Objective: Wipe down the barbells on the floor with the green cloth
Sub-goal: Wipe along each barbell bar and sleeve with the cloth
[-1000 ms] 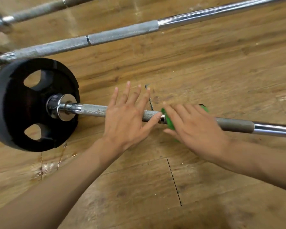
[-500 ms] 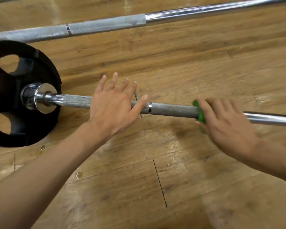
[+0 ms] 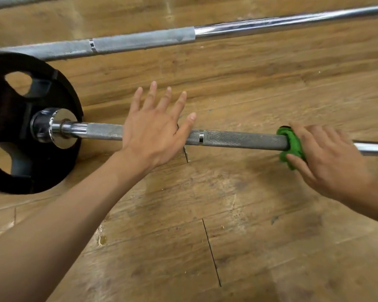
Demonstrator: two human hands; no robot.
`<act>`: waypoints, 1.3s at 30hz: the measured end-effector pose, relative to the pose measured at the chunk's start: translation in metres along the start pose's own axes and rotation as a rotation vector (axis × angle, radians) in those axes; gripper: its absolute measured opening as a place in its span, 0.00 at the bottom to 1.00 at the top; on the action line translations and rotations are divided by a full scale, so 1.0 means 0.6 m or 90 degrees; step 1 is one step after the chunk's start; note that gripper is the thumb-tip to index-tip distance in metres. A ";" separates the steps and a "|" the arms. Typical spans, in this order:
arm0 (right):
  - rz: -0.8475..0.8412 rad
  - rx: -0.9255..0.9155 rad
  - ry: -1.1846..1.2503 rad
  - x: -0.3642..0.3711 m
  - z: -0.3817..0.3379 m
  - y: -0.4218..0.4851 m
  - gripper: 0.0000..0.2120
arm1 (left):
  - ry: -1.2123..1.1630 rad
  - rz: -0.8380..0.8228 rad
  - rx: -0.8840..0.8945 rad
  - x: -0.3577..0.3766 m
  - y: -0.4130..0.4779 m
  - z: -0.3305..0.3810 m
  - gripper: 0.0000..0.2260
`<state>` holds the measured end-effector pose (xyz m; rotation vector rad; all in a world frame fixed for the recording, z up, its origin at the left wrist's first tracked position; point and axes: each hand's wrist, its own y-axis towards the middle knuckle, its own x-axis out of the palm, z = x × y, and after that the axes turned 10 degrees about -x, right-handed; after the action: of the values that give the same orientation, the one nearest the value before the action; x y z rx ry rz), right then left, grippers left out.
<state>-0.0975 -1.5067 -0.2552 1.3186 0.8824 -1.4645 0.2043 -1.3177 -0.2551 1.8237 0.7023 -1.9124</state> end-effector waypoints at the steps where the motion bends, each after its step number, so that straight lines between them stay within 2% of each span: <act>1: 0.014 0.038 0.013 0.000 -0.009 0.007 0.30 | 0.001 -0.001 0.002 0.000 0.004 0.000 0.38; 4: 0.050 0.086 0.046 -0.002 -0.085 0.072 0.26 | -0.003 -0.008 0.003 -0.002 0.013 0.000 0.39; 8: 0.088 0.012 0.065 0.002 -0.205 0.171 0.25 | -0.017 -0.003 0.006 -0.008 0.013 0.000 0.38; 10: 0.083 -0.061 0.066 -0.003 -0.207 0.184 0.24 | -0.025 0.008 0.004 -0.007 0.009 -0.005 0.37; 13: 0.055 -0.125 0.065 -0.005 -0.123 0.134 0.22 | -0.038 0.013 0.000 -0.005 0.002 -0.008 0.36; 17: 0.001 -0.028 0.054 -0.011 0.011 0.021 0.30 | -0.028 0.015 -0.008 -0.002 -0.012 -0.002 0.36; 20: 0.010 0.090 0.074 -0.015 0.024 -0.020 0.28 | -0.025 0.007 -0.017 -0.003 -0.024 0.005 0.36; 22: 0.038 0.118 0.087 -0.020 -0.028 0.005 0.24 | -0.021 0.017 -0.019 -0.003 -0.033 0.007 0.36; 25: 0.054 0.069 0.093 -0.025 -0.156 0.102 0.20 | -0.026 0.028 -0.018 -0.002 -0.045 0.007 0.34; 28: 0.159 0.090 0.114 -0.014 -0.267 0.168 0.18 | -0.044 0.047 -0.027 0.002 -0.056 0.000 0.33; 31: 0.175 0.112 0.096 -0.003 -0.262 0.136 0.15 | -0.050 0.060 -0.021 0.006 -0.063 -0.006 0.32; 35: 0.194 0.288 0.007 0.014 -0.153 0.019 0.15 | -0.043 0.071 -0.013 0.006 -0.069 0.000 0.31; 39: 0.259 0.563 0.040 0.033 -0.130 0.004 0.15 | -0.034 0.077 -0.017 0.008 -0.074 0.008 0.32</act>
<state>-0.0709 -1.4379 -0.2867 2.0349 -0.0708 -1.5257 0.1732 -1.2855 -0.2561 1.7518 0.5834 -1.8569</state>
